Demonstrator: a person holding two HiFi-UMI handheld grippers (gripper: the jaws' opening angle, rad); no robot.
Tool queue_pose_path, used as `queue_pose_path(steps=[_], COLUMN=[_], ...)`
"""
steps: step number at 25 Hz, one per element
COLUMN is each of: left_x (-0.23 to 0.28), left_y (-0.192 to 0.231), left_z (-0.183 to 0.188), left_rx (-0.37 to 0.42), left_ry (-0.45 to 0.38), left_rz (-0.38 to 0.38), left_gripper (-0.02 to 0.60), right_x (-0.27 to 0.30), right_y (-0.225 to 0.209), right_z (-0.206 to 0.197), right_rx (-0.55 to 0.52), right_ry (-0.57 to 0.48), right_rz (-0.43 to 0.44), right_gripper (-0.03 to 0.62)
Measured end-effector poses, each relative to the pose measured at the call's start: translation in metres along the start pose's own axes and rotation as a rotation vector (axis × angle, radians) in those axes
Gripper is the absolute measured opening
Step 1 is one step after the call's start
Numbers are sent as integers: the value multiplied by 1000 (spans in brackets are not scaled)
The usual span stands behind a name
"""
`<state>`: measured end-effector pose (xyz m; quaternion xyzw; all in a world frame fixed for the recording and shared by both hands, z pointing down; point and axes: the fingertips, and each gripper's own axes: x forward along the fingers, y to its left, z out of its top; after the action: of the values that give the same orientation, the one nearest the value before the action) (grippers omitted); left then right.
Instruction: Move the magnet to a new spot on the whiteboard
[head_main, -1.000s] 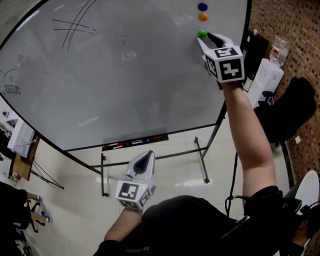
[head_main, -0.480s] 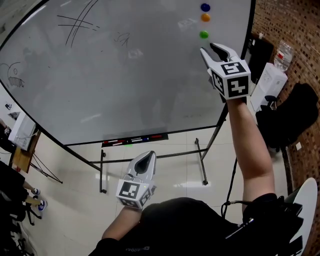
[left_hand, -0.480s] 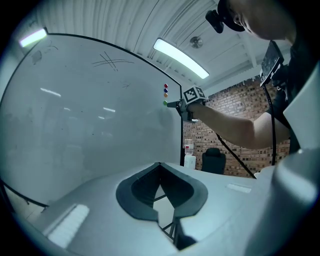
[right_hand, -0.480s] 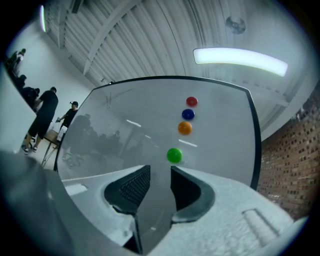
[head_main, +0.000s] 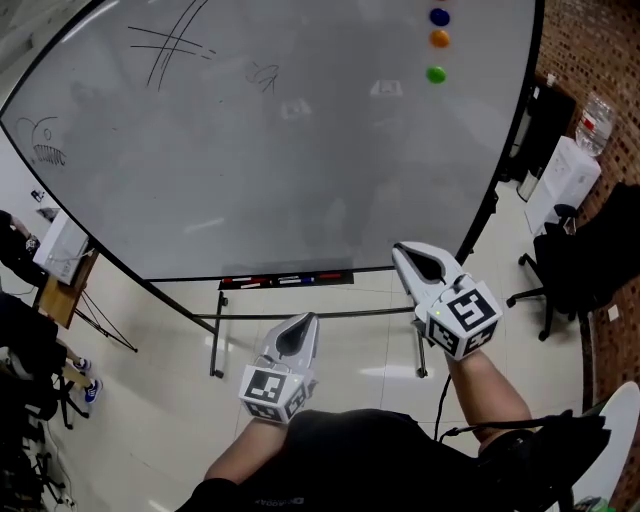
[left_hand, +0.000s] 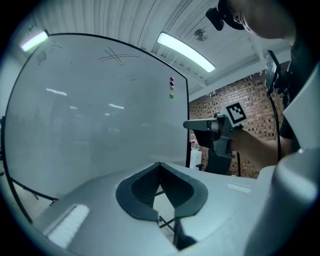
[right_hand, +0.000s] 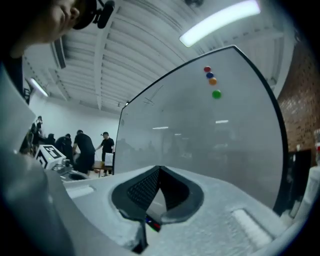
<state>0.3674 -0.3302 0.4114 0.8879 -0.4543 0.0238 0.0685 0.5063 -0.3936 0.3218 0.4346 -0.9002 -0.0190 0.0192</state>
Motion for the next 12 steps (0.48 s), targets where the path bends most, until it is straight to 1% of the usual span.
queue_pose_path(steps=[2, 5, 7, 10, 12], left_x=[-2, -11, -23, -48, -68], left_y=[4, 13, 20, 33, 41], left_z=[5, 10, 15, 16, 18], left_rx=[7, 15, 17, 20, 14], left_ry=[-4, -20, -24, -24, -30], left_rz=[12, 24, 38, 49, 46], left_gripper=[15, 15, 15, 15, 15], right_x=[-5, -13, -14, -13, -13], right_y=[26, 67, 97, 148, 178], right_z=[-22, -36, -41, -54, -55], right_rx=[96, 202, 222, 223, 209], right_ry=[-2, -49, -80, -52, -39], right_rz=[58, 132, 182, 240, 257], right_gripper=[3, 3, 3, 3, 3])
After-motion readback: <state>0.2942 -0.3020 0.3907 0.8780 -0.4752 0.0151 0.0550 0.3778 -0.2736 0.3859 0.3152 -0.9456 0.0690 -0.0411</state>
